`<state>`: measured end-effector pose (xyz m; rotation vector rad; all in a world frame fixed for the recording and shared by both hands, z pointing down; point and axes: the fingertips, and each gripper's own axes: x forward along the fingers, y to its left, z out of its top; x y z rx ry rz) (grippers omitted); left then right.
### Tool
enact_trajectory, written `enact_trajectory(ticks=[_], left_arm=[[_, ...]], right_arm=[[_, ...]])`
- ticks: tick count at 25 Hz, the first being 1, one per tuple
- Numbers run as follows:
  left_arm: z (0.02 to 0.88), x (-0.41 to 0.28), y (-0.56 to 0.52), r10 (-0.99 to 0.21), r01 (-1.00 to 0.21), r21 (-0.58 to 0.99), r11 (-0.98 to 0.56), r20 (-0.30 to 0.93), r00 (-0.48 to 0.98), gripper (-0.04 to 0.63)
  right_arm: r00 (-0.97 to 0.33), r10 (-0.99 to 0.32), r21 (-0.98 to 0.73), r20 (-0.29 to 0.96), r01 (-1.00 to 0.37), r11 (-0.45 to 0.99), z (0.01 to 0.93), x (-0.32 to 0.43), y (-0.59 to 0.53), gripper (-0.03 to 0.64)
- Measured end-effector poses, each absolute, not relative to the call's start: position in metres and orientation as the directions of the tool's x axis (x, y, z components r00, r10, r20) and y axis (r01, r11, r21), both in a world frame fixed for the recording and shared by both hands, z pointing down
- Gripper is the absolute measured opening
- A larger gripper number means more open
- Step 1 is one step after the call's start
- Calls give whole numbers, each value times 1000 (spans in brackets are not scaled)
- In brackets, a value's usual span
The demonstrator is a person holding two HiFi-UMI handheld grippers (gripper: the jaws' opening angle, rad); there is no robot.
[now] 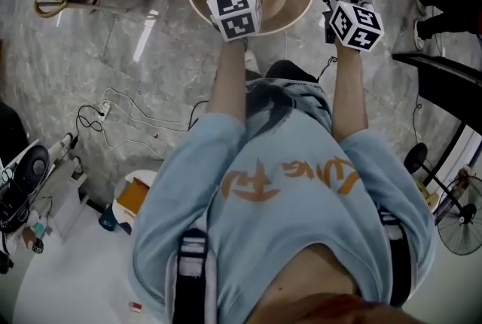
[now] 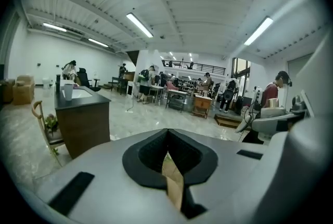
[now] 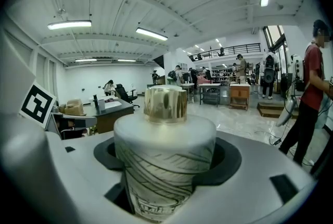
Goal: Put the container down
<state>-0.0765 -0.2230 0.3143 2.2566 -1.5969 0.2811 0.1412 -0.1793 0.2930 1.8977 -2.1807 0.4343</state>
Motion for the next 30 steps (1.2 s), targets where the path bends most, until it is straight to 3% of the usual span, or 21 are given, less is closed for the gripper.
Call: enact_trajectory(ticks=[5, 13, 30], left_arm=[[319, -60, -235, -855, -936, 166, -310, 381, 351, 26], [329, -54, -227, -858, -952, 159, -262, 413, 306, 26], [470, -42, -228, -741, -942, 179, -285, 582, 335, 26]], right_arm=[[-137, -920, -95, 368, -989, 109, 302, 157, -193, 359], [-226, -903, -72, 366, -974, 215, 307, 149, -195, 359], [-357, -745, -195, 564, -934, 300, 467, 104, -179, 359]])
